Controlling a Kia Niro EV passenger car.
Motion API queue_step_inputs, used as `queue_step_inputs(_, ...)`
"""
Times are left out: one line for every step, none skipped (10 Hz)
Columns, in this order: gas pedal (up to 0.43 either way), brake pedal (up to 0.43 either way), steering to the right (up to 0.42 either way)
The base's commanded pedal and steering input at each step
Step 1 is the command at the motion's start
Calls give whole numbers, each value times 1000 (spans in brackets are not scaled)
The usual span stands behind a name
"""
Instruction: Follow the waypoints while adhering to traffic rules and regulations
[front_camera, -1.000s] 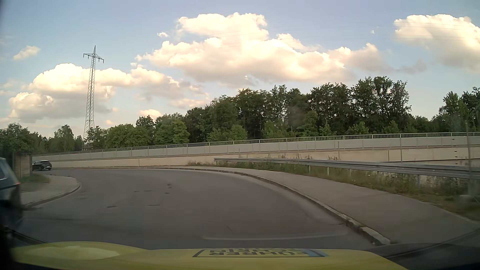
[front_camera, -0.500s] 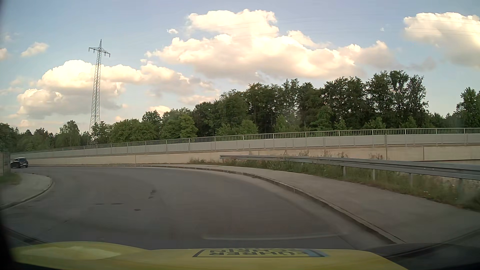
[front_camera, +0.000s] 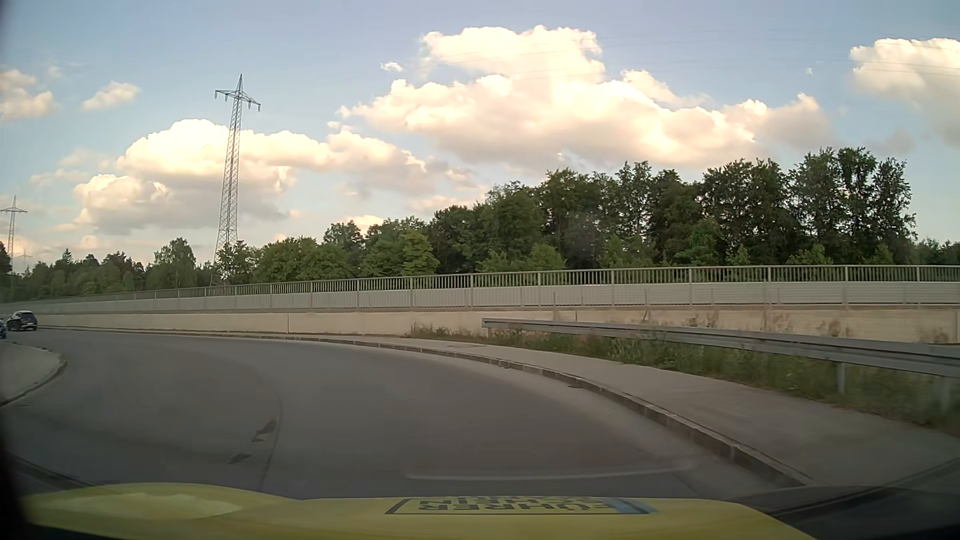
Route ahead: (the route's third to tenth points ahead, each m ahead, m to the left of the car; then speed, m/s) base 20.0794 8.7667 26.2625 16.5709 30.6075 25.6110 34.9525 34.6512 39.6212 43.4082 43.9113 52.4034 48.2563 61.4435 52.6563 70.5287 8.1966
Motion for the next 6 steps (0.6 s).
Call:
queue_step_inputs(28,0,-115)
queue_step_inputs(28,0,-120)
queue_step_inputs(28,0,-130)
queue_step_inputs(28,0,-136)
queue_step_inputs(39,0,-144)
queue_step_inputs(39,0,-153)
